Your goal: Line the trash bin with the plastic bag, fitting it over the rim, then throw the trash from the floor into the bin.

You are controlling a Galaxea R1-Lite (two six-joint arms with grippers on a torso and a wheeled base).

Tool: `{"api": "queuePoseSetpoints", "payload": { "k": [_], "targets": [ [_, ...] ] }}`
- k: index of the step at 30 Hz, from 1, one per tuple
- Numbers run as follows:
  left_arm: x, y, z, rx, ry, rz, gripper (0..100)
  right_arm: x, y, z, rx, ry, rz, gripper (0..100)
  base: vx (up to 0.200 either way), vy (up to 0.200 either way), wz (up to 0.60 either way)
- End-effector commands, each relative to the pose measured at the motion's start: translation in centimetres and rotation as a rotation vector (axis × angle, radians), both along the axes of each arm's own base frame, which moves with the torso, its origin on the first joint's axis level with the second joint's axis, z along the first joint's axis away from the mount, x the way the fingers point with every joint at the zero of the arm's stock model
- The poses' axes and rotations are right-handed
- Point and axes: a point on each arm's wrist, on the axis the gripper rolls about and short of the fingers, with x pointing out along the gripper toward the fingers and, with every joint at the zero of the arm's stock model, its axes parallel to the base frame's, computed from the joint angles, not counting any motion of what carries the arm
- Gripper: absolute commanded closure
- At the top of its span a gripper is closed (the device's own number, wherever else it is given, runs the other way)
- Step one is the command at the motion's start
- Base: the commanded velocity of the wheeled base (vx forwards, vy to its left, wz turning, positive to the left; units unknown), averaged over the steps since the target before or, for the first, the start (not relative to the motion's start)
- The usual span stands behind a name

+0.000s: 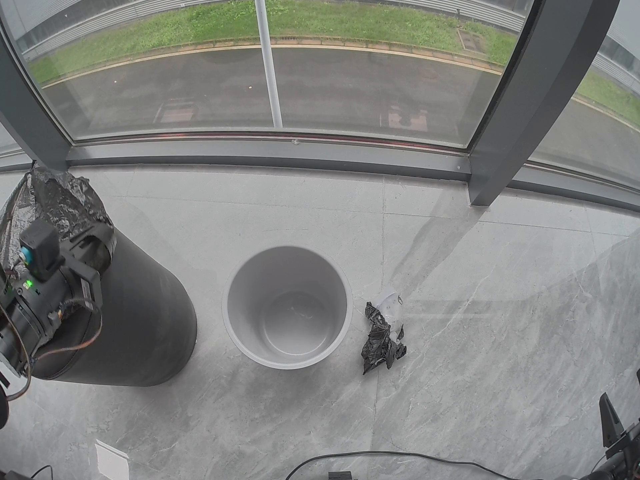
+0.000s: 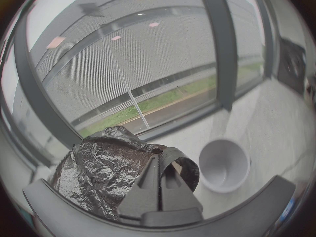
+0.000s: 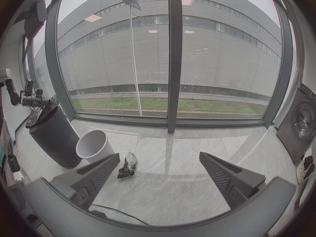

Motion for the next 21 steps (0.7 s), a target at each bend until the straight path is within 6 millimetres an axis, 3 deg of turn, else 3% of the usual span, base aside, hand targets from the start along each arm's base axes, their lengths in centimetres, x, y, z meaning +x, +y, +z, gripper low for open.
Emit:
{"api": "queuePoseSetpoints", "payload": {
  "k": [1,6,12,13,16,21],
  "targets": [
    [-1.0,0.0,5.6,-0.342,-0.177,-0.034,100,0.0,0.0,-0.5,-0.003,0.001,0.000,0,0.000,0.000,0.00],
    [-2.7,1.1,7.3,-0.633,-0.214,-0.042,100,0.0,0.0,-0.5,-0.001,0.001,0.000,0,0.000,0.000,0.00],
    [-5.3,1.4,7.5,-0.914,-0.110,-0.075,100,0.0,0.0,-0.5,-0.001,0.001,0.002,0,0.000,0.000,0.00],
    [-5.5,1.4,7.8,-1.050,-0.050,-0.079,100,0.0,0.0,-0.5,-0.001,0.001,0.002,0,0.000,0.000,0.00],
    [-5.5,1.3,7.9,-1.221,0.082,-0.125,100,0.0,0.0,-0.5,0.000,0.001,0.000,0,0.000,0.000,0.00],
    [-5.8,1.1,7.6,-1.397,0.290,-0.254,100,0.0,0.0,-0.5,0.000,0.001,0.000,0,0.000,0.000,0.00]
  ]
}}
